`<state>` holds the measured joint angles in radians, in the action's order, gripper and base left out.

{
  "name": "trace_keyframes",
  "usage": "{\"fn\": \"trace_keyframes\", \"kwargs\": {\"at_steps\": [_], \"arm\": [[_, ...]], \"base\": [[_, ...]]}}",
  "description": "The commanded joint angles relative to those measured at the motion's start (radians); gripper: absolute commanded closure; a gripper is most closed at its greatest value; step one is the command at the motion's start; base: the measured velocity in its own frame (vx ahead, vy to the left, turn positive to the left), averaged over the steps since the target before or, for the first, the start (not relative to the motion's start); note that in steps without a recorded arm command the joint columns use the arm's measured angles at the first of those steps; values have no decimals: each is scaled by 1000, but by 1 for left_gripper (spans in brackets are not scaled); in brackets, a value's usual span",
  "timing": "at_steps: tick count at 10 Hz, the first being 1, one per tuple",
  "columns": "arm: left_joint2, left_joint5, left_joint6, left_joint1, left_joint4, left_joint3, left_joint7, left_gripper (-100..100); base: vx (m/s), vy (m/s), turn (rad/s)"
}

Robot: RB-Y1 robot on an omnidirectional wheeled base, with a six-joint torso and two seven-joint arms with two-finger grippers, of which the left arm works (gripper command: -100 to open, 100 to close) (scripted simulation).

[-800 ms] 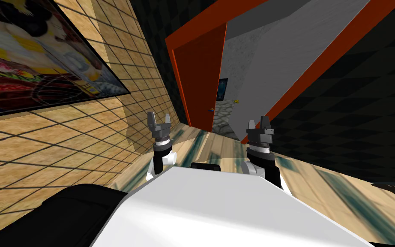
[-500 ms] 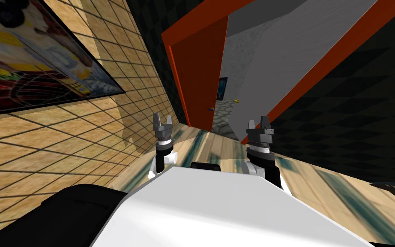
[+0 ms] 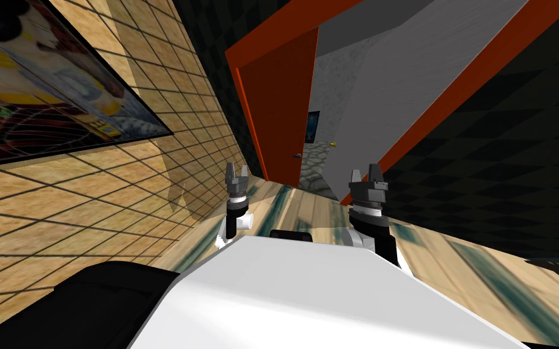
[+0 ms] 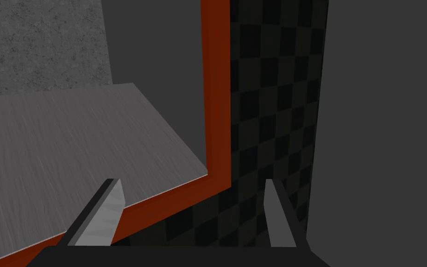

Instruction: Push the door open

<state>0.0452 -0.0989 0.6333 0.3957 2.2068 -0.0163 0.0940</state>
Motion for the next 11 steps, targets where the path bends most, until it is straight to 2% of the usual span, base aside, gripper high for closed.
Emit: {"fn": "trace_keyframes", "kwargs": {"at_steps": [1, 6, 11], "arm": [[4, 4, 7, -10, -33, -3, -4, -100], [17, 19, 19, -53, -153, -10, -17, -100], [27, 37, 34, -104, -293, -18, -32, -100]], "base": [[87, -5, -38], [97, -6, -38], [101, -14, -45]]}}
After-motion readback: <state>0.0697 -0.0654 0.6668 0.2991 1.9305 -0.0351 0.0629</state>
